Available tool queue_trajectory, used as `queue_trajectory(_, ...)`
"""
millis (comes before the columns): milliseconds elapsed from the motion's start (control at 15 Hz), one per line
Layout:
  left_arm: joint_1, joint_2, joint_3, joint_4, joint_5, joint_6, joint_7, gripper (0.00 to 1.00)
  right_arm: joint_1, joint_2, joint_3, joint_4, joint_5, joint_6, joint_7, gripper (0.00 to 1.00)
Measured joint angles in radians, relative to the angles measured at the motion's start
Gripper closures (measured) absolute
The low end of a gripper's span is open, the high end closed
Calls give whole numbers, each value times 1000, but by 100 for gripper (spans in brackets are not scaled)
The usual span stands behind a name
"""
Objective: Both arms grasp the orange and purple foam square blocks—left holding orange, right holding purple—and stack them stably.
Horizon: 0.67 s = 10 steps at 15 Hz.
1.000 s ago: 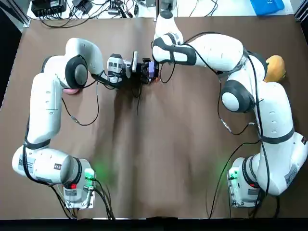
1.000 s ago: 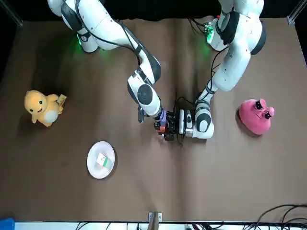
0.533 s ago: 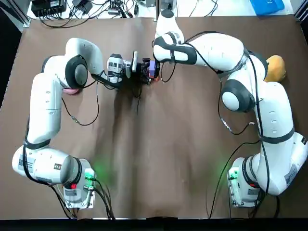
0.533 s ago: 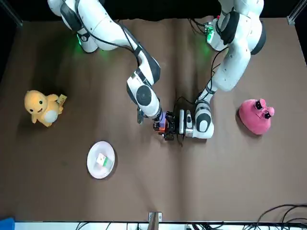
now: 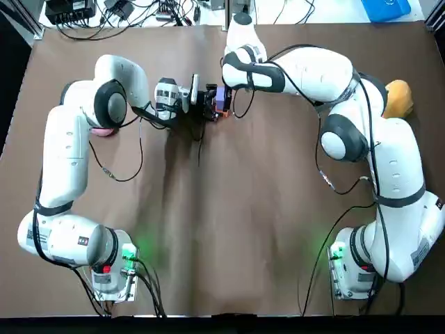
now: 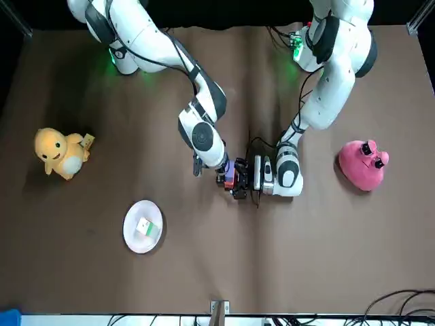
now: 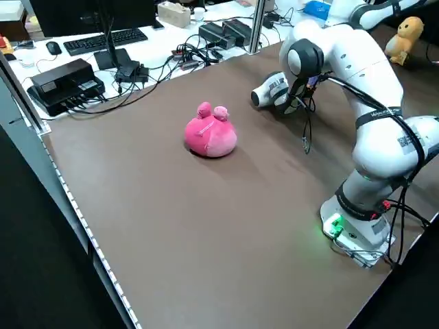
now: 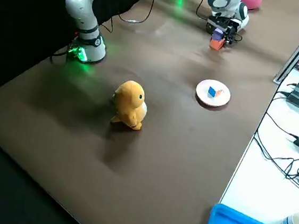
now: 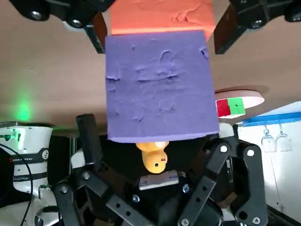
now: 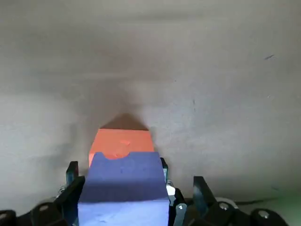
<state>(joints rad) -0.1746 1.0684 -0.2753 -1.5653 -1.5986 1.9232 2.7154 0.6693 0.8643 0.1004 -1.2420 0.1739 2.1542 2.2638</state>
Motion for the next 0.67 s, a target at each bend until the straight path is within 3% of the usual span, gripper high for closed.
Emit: queue_trajectory(667, 24, 0, 0, -6, 0, -2, -2, 0, -13, 0, -2, 6, 0, 40, 1, 0)
